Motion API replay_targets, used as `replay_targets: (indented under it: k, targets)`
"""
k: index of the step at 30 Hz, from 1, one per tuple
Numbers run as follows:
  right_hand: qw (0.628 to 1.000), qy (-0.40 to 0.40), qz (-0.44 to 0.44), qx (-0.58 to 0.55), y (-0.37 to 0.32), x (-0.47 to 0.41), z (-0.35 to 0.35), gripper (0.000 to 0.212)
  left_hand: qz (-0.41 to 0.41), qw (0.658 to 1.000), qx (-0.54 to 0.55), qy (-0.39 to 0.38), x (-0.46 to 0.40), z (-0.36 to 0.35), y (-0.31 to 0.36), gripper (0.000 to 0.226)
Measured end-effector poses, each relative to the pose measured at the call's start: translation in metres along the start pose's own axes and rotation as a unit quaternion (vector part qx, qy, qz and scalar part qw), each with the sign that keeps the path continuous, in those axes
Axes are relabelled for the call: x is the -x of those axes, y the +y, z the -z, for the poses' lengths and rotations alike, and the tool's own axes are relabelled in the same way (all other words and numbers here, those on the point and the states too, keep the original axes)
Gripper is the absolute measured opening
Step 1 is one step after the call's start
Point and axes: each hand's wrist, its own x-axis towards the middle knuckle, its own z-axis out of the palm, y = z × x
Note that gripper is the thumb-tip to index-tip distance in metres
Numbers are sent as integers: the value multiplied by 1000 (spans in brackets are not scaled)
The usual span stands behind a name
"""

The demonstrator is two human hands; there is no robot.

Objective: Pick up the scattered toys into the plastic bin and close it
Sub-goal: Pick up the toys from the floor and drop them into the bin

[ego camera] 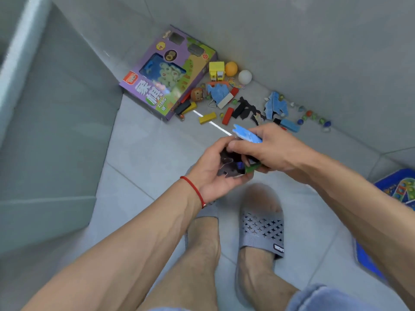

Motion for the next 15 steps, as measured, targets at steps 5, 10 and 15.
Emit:
replay_targets:
  k: [5, 10, 15]
  targets:
    - [996, -89, 19, -26, -87, 36, -16, 11, -47, 993, 74, -75, 86, 9, 21, 22]
    - [982, -173, 28, -65, -183, 61, -64, 12, -156, 978, 132, -34, 197, 38, 48, 30]
    - [969, -235, 61, -34, -278, 72, -157, 9, -342, 917, 159, 129, 319, 91, 87, 27]
